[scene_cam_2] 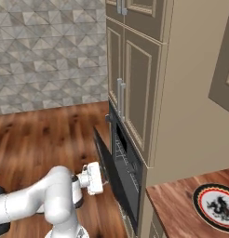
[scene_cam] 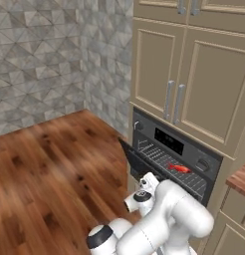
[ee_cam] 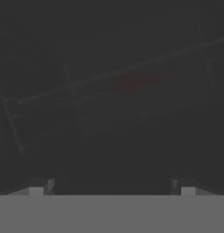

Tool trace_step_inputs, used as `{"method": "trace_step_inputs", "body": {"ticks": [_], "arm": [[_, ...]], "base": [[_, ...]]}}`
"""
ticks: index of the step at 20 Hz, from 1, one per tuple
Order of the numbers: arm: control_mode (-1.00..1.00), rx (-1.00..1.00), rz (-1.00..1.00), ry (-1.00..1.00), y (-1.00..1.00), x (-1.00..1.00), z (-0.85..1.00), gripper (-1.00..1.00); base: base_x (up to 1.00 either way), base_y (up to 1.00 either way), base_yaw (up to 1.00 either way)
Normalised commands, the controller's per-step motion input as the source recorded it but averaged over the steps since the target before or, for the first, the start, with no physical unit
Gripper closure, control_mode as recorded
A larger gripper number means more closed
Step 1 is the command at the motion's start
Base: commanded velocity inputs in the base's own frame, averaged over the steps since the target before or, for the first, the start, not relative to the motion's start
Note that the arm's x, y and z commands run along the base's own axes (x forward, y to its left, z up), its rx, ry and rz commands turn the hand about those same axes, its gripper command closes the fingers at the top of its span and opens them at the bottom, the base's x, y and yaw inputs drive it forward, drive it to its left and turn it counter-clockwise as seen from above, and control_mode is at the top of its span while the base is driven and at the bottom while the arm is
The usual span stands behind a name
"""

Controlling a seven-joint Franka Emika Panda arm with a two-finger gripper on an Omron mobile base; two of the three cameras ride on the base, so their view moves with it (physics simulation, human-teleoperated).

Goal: Place the fish on the rack of the oven, and slide the rack back inside. Close the oven door.

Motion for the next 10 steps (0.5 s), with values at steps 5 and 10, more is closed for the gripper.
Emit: {"method": "trace_step_inputs", "body": {"ticks": [5,10], "arm": [[-1.00,-0.26,-0.30,0.00,-0.79,0.24,0.72,-1.00],[-1.00,-0.23,-0.30,0.00,-0.84,0.34,0.56,-1.00]], "base": [[0.00,0.00,0.00],[0.00,0.00,0.00]]}}
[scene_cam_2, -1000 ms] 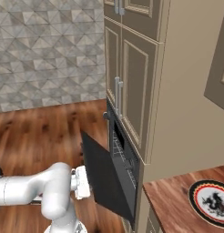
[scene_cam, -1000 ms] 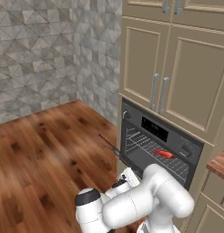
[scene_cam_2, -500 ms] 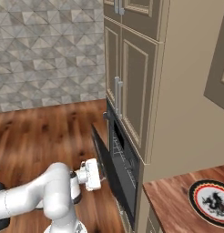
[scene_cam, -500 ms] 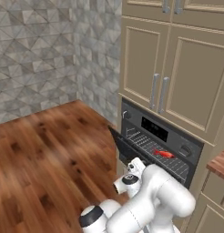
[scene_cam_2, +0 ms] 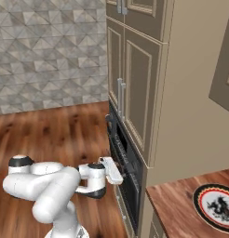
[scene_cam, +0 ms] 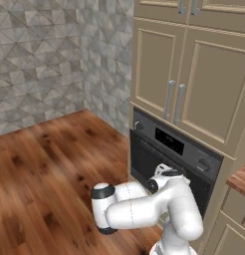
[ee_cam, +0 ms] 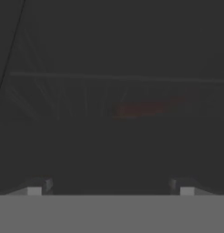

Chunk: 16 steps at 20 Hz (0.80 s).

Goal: Place the fish on the rack of the oven, and slide the rack back inside. Close the oven door.

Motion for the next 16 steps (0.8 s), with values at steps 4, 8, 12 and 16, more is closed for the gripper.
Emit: {"method": "trace_step_inputs", "body": {"ticks": [4,8,12,16], "arm": [[-1.00,-0.23,-0.29,0.05,-0.62,0.40,0.47,-1.00],[-1.00,-0.23,-0.25,0.07,-0.48,0.46,0.19,-1.00],[-1.00,-0.21,-0.16,0.01,-0.04,0.17,0.00,-1.00],[-1.00,-0.15,-0.08,0.00,0.00,0.05,-0.04,-1.00]], "base": [[0.00,0.00,0.00],[0.00,0.00,0.00],[0.00,0.00,0.00],[0.00,0.00,0.00]]}}
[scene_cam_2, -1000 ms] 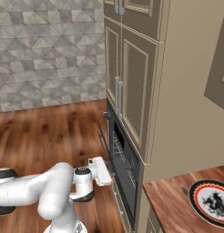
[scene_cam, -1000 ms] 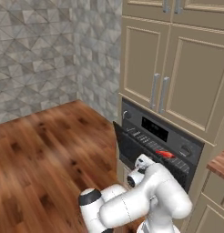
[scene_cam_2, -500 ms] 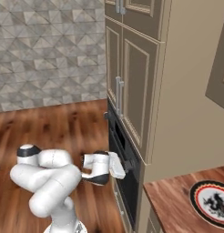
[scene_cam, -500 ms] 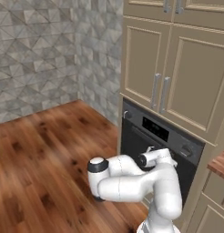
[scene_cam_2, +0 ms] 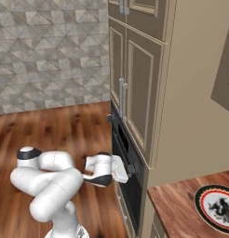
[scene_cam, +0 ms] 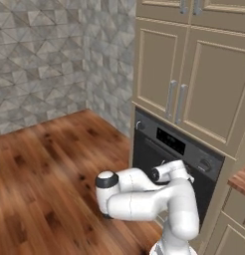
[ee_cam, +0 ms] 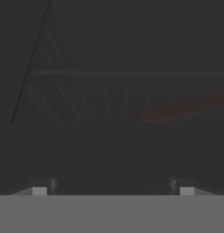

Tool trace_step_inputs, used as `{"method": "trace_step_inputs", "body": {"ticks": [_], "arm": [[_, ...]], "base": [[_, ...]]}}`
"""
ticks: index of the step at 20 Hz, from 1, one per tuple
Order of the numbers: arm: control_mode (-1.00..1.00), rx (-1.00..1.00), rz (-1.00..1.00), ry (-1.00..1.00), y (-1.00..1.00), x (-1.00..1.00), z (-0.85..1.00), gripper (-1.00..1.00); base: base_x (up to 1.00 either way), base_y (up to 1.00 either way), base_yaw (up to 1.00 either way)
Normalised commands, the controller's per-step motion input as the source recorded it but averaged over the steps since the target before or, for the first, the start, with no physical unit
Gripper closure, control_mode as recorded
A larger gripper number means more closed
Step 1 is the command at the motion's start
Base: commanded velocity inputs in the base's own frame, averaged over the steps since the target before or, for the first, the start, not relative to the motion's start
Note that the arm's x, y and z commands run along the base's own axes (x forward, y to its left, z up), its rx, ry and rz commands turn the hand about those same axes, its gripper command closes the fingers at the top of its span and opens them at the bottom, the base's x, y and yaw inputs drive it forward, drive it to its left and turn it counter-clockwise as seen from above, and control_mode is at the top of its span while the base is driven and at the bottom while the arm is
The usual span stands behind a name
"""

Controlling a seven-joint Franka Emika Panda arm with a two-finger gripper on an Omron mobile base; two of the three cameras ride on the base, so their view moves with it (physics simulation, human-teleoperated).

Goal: Place the fish on the rack of the oven, and slide the rack back inside. Close the oven door.

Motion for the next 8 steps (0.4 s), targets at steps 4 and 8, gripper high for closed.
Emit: {"method": "trace_step_inputs", "body": {"ticks": [4,8], "arm": [[-1.00,-0.02,0.00,0.00,0.00,0.00,-0.03,-1.00],[-1.00,0.00,0.00,0.00,-0.02,0.00,0.00,-1.00]], "base": [[0.00,0.00,0.00],[0.00,0.00,0.00]]}}
